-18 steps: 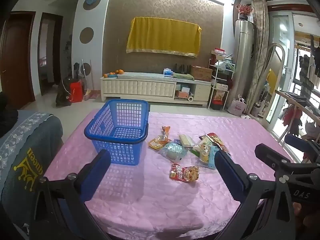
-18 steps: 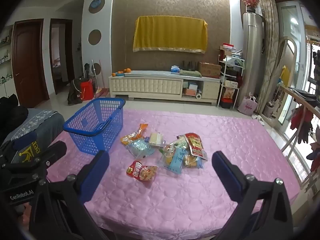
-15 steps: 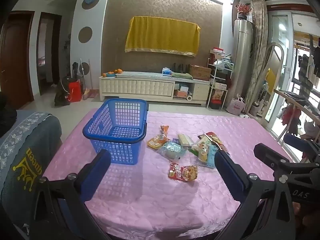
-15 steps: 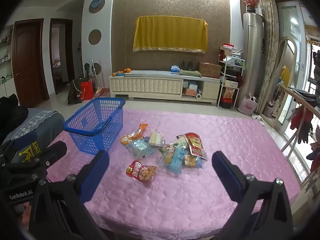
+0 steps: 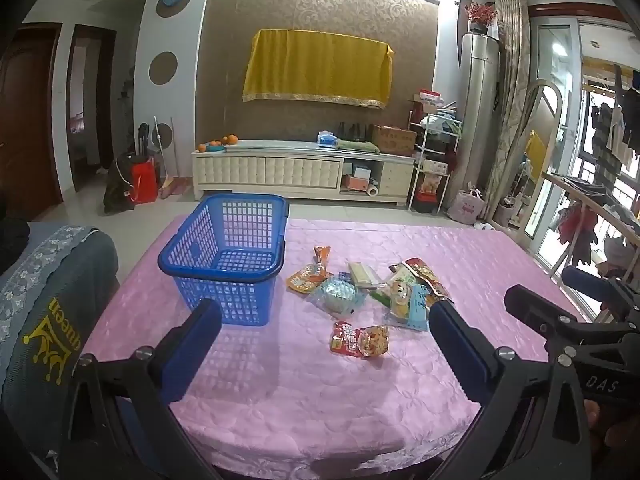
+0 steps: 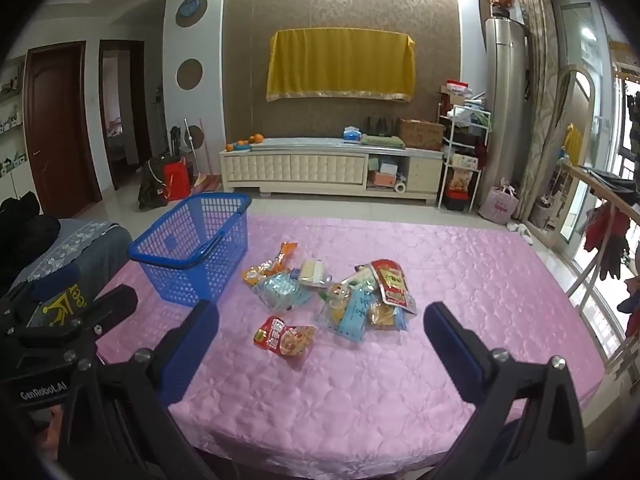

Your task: Organize snacks

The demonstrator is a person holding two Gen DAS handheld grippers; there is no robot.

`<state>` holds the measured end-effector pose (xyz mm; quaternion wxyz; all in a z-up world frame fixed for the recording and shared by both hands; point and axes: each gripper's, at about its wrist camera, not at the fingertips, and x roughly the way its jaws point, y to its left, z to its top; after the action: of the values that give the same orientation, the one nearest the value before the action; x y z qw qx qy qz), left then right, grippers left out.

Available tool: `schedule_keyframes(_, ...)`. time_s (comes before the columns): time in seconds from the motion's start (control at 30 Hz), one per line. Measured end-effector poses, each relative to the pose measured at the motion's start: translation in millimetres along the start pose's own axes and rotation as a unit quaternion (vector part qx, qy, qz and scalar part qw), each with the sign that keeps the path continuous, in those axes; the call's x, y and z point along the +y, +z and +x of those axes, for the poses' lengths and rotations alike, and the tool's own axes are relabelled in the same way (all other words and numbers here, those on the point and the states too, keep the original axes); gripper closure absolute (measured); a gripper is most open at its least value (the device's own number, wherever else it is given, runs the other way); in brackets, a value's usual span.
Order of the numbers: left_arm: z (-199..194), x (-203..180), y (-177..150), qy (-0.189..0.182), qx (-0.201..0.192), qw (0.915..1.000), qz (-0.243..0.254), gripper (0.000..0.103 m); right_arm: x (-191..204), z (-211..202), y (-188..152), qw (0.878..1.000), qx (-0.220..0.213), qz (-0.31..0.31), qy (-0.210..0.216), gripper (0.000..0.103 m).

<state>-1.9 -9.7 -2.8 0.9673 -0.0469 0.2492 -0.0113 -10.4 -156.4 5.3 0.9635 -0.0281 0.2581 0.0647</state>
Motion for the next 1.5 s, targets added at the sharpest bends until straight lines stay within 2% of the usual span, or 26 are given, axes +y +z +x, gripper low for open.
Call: schedule_keyframes(1.5, -0.3, -1.5, -2.1, -0.009, 0.011, 0.9999, 0.0, 0.001, -5.9, 1.2, -5.2, 1.0, 0.009, 0.009, 0.011, 0.0)
